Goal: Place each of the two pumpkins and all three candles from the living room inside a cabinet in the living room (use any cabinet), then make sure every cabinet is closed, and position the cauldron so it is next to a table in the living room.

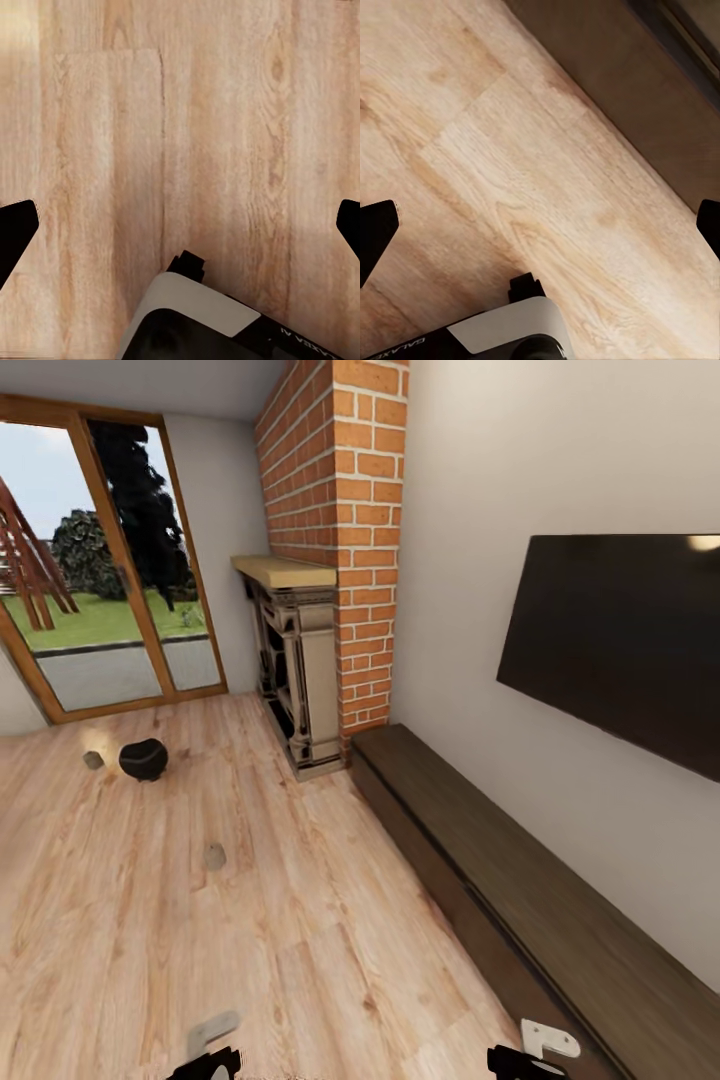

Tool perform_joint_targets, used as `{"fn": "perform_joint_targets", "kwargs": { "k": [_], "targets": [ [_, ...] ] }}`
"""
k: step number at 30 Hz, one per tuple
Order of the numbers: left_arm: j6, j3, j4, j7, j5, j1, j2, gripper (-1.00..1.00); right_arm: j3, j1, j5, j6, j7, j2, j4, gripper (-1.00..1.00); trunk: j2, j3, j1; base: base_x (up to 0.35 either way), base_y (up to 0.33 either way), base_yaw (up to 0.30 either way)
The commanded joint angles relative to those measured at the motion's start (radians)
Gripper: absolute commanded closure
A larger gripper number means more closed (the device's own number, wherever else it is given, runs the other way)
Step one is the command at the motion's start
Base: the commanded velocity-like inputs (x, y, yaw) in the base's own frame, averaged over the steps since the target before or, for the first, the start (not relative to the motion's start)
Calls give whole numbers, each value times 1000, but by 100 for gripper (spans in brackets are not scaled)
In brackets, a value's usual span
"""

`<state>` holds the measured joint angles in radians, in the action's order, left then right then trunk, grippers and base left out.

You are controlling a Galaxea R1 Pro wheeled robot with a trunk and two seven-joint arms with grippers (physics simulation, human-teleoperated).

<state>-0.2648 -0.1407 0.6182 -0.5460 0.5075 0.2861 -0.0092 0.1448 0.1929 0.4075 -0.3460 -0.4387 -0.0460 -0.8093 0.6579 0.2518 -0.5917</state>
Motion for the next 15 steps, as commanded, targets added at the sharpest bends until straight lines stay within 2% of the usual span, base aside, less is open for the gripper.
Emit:
{"fn": "perform_joint_targets", "kwargs": {
  "k": [1,15],
  "targets": [
    [-4,-5,2,-8,6,1,1,-100,6,0,8,-4,-9,-2,-2,-100,1,2,0,0,0,292],
    [-4,-6,2,-8,6,1,2,-100,6,0,8,-4,-9,-2,-3,-100,1,2,0,0,0,292]
  ]
}}
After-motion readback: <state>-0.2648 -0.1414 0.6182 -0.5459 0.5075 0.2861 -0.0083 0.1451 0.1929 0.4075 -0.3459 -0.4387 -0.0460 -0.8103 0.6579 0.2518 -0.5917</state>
